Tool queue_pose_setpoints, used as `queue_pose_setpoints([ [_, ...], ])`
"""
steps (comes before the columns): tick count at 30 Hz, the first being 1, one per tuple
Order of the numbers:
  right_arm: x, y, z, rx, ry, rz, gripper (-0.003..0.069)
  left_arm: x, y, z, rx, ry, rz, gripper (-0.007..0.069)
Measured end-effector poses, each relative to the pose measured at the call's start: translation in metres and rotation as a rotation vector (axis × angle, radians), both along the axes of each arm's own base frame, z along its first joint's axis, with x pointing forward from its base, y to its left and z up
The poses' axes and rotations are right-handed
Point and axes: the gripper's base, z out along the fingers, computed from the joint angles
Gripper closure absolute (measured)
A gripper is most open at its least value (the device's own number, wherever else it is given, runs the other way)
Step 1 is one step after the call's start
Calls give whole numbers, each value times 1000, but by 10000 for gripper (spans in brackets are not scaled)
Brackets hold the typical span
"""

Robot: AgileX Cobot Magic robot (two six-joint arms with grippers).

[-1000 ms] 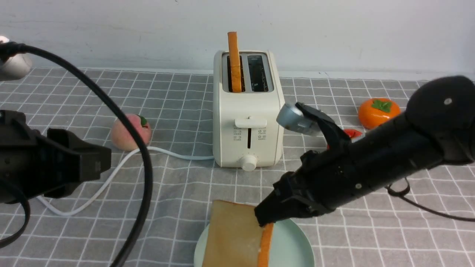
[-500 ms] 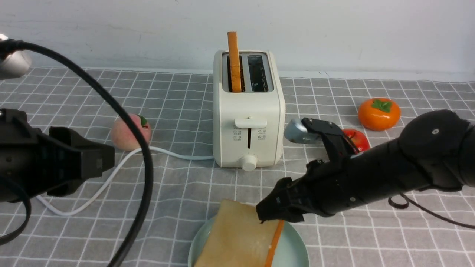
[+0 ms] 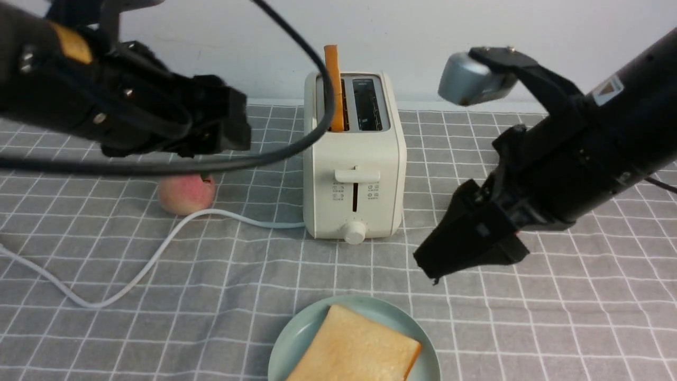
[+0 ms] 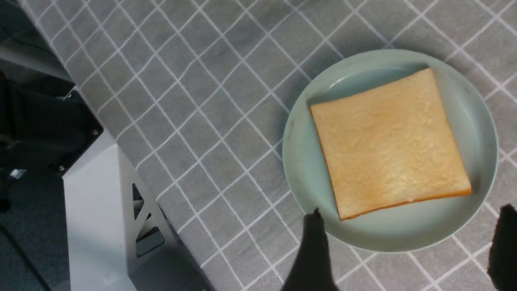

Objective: Take toasted bread from bread machine on grey coffee table place on plate.
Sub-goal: 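Reach for a toast slice standing in the toaster with the left gripper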

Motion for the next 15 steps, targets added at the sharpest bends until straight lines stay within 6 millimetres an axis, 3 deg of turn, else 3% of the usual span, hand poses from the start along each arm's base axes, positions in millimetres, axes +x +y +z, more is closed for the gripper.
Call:
queue_pose_setpoints([
  [4, -8, -4, 12, 25, 17, -59, 200, 45, -19, -17, 33, 78, -7, 34],
  [8, -16, -13, 23, 27, -1, -148, 207, 77, -33, -29, 36, 92, 2, 15],
  [15, -22, -32, 31, -21, -62, -344, 207, 97, -69, -2, 92, -76, 9, 16],
])
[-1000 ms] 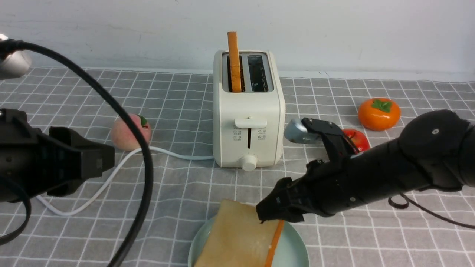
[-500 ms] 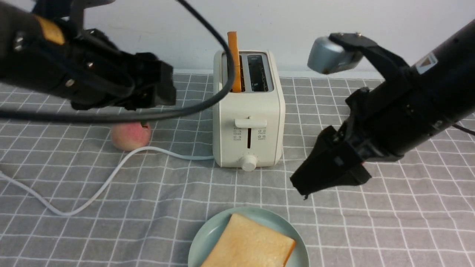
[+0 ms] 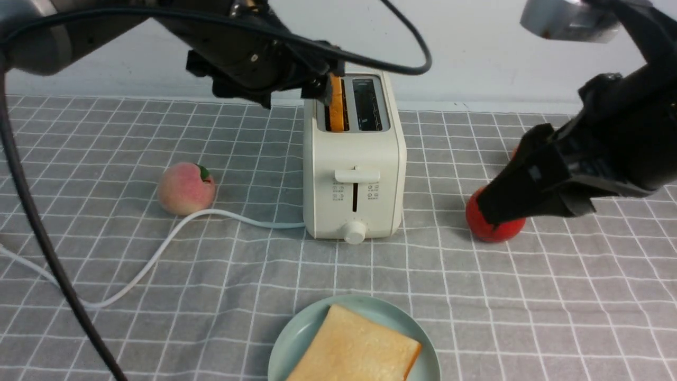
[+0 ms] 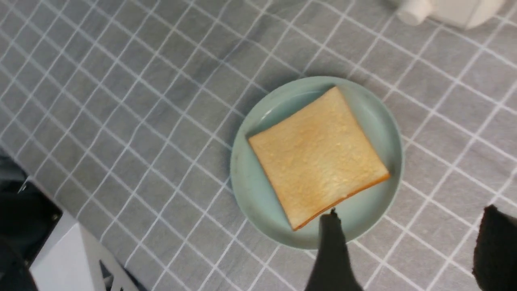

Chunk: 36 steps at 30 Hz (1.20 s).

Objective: Take toasted bread from bread machine on grey coffee table place on plate.
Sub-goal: 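Reach for a toast slice standing in the toaster with the left gripper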

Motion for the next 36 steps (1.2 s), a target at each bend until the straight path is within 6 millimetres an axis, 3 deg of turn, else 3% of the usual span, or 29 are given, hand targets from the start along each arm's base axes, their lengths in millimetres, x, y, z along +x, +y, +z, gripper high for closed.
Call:
queue_pose_setpoints([
  [3, -3, -5, -2, 11, -15, -72, 207, 9, -14, 1, 42, -35, 60, 20],
  [8, -18, -15, -21, 32, -6, -122, 207, 46, -30, -20, 52, -56, 170, 55],
  [15, -30, -19, -24, 49, -1, -121, 207, 68, -45, -46, 18, -68, 169, 102],
  [16, -32, -20, -22, 57, -9, -121, 207, 73, -49, -56, 13, -63, 168, 126],
  [20, -34, -20, -20, 67, -16, -120, 207, 76, -51, -65, 21, -50, 169, 223],
  [23, -37, -20, -19, 81, -8, -116, 207, 74, -48, -59, 32, -57, 172, 438],
  [24, -37, -20, -19, 82, -8, -116, 207, 74, -48, -59, 33, -56, 173, 453],
  [26, -39, -21, -18, 88, -12, -115, 207, 67, -43, -45, 46, -66, 169, 566],
  [27, -39, -21, -17, 88, -12, -115, 207, 65, -42, -42, 46, -69, 169, 566],
  [31, -44, -24, -14, 73, -53, -82, 207, 37, -24, 12, 51, -136, 148, 557],
  [33, -47, -25, -12, 53, -90, -44, 207, 7, -6, 55, 48, -176, 130, 555],
  [36, -51, -27, -9, 31, -131, -6, 209, -36, 16, 97, 56, -189, 74, 555],
])
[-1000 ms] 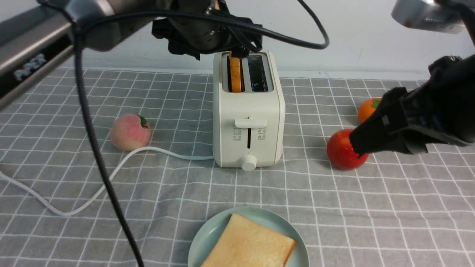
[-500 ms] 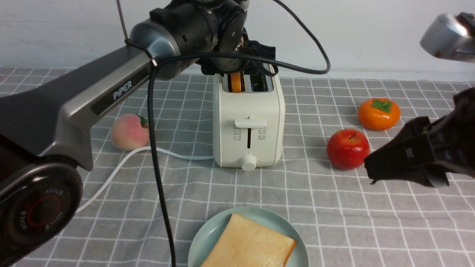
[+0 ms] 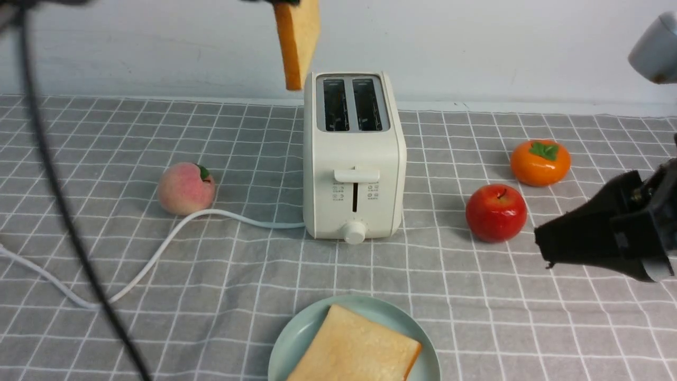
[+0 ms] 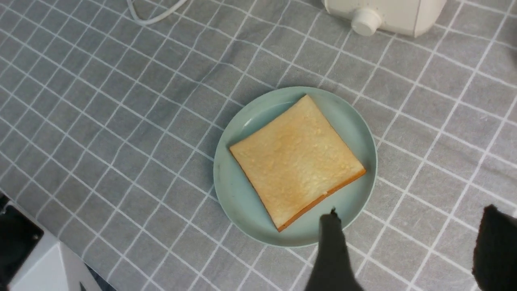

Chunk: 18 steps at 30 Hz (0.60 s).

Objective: Take toasted bread from bread machine on grey coffee table place on plate.
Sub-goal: 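Reach for a toast slice standing in the toaster with the left gripper, then place the slice of bread on the plate with the left gripper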

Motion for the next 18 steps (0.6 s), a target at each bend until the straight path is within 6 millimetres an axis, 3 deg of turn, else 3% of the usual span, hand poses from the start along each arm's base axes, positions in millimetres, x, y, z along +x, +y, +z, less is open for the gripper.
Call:
queue_pose_setpoints([
  [1, -1, 0, 1, -7, -10, 11, 211, -17, 8, 14, 0, -10, -29, 555],
  [2, -1, 0, 0, -8, -11, 13, 211, -21, 9, 15, -5, -1, -38, 555],
  [3, -2, -1, 1, -18, -22, 28, 214, -51, 21, 28, -16, 11, -105, 555],
  [6, -2, 0, 1, -18, -22, 43, 217, -88, 28, 24, -34, 64, -243, 555],
  [9, -4, 2, 1, -11, -20, 78, 228, -113, 27, -8, -79, 147, -381, 555],
  [11, -6, 3, 1, -7, -20, 110, 235, -120, 23, -35, -128, 200, -430, 555],
  [18, -12, 8, 3, 24, -16, 196, 274, -126, 7, -186, -287, 469, -457, 555],
])
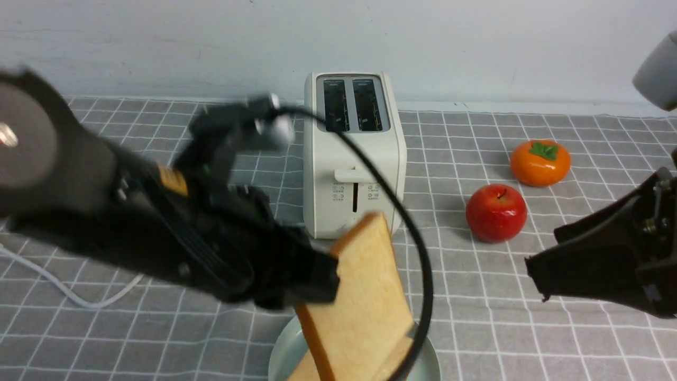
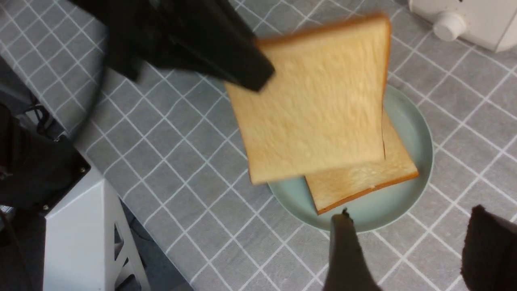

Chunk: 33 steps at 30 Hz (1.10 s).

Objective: Take toasted bread from bread machine on grey coffee table place on plate.

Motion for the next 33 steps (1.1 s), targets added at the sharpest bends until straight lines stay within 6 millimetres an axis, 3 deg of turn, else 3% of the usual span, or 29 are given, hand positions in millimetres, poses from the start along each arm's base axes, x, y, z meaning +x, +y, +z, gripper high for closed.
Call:
queue_pose_setpoints([
  [3, -1, 1, 0, 12, 7, 8, 291, 6, -8, -41, -57, 49, 17, 555],
  [6, -1, 1, 1, 18, 10, 11, 304, 19, -17, -65, -107, 71, 55, 555],
  [12, -1, 3, -1, 20, 26, 18, 311, 41, -22, -101, -96, 128, 188, 554],
  [14, -1, 3, -1, 16, 32, 22, 311, 43, -23, -110, -76, 150, 204, 519],
  [16, -1, 3, -1, 15, 33, 22, 311, 43, -22, -111, -68, 150, 201, 466],
  [20, -1, 3, -1, 14, 34, 23, 311, 41, -20, -109, -42, 143, 193, 274],
  [21, -1, 3, -1, 15, 34, 22, 311, 40, -19, -107, -28, 131, 182, 191],
  [26, 0, 3, -1, 16, 26, 18, 311, 31, -12, -87, 23, 43, 103, -15],
  [29, 5, 2, -2, -3, -5, -3, 322, 23, -5, -70, 63, -36, 49, -34],
  [33, 21, -3, -10, -53, -55, -132, 395, 3, 11, -21, 118, -164, -17, 10],
])
